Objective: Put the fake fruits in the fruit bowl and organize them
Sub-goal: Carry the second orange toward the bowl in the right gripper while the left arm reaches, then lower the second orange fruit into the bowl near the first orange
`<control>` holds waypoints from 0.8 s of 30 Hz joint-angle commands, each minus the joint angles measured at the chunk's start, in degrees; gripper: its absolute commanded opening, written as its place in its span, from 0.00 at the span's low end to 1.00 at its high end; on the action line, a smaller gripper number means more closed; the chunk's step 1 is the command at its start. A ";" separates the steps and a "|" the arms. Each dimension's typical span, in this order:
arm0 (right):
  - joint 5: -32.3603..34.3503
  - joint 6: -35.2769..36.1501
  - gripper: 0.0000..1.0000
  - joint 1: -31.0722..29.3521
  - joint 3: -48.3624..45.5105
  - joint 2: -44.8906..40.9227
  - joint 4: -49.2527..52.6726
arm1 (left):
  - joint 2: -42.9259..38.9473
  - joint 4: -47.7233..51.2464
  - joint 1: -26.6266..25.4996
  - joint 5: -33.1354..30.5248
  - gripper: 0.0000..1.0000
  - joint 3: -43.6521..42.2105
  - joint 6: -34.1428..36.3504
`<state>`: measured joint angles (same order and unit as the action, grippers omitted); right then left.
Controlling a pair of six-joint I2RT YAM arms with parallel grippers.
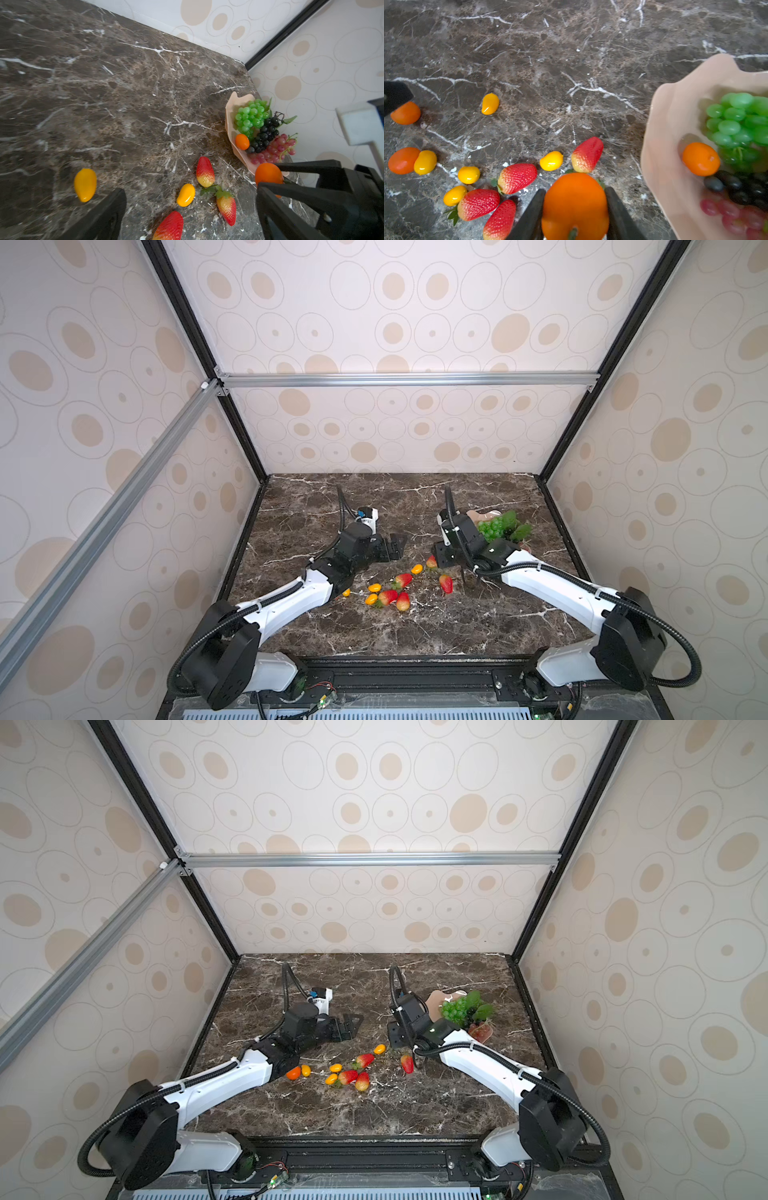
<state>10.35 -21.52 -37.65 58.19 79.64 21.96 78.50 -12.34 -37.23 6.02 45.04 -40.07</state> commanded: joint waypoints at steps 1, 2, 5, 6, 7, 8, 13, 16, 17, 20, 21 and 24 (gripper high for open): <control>-0.34 -1.25 0.27 2.49 -2.10 -2.82 1.83 | 3.03 -3.08 -2.65 -0.68 0.98 4.34 1.19; -0.28 -1.26 0.27 3.36 -2.55 -3.43 2.07 | 4.09 -3.26 -3.36 -0.66 0.98 5.13 1.41; -0.31 -1.42 0.27 5.58 -3.75 -4.72 2.98 | 6.96 -3.40 -5.44 -0.66 0.98 7.36 1.82; -0.47 -1.63 0.27 6.43 -4.11 -5.13 3.40 | 7.95 -3.42 -5.99 -0.66 0.98 8.14 1.89; -0.71 -1.80 0.27 7.15 -4.39 -5.47 3.73 | 8.80 -3.44 -6.57 -0.58 0.98 8.82 1.93; -1.02 -2.02 0.28 8.00 -4.94 -5.92 3.85 | 9.67 -3.43 -7.11 -0.42 0.98 9.55 1.95; -2.66 -2.91 0.28 11.60 -6.54 -6.86 4.46 | 13.80 -3.41 -10.11 -0.05 0.98 13.18 2.58; -4.07 -3.65 0.28 13.72 -6.62 -6.36 5.37 | 16.15 -3.43 -11.64 -0.07 0.98 15.36 2.69; -4.60 -3.97 0.28 14.38 -6.61 -6.03 5.76 | 16.77 -3.44 -11.98 -0.05 0.98 15.88 2.64; -6.07 -4.63 0.28 15.89 -6.25 -4.79 6.64 | 18.32 -3.41 -13.32 -0.09 0.98 17.24 2.68; -6.44 -4.67 0.28 16.32 -5.98 -4.23 7.00 | 18.63 -3.42 -13.60 -0.08 0.98 17.60 2.60; -7.02 -4.94 0.28 16.87 -4.80 -2.23 8.20 | 19.39 -3.40 -14.05 -0.14 0.98 18.24 2.61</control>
<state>4.69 -25.08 -21.28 52.36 75.35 27.31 97.36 -14.68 -50.59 6.15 60.60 -38.30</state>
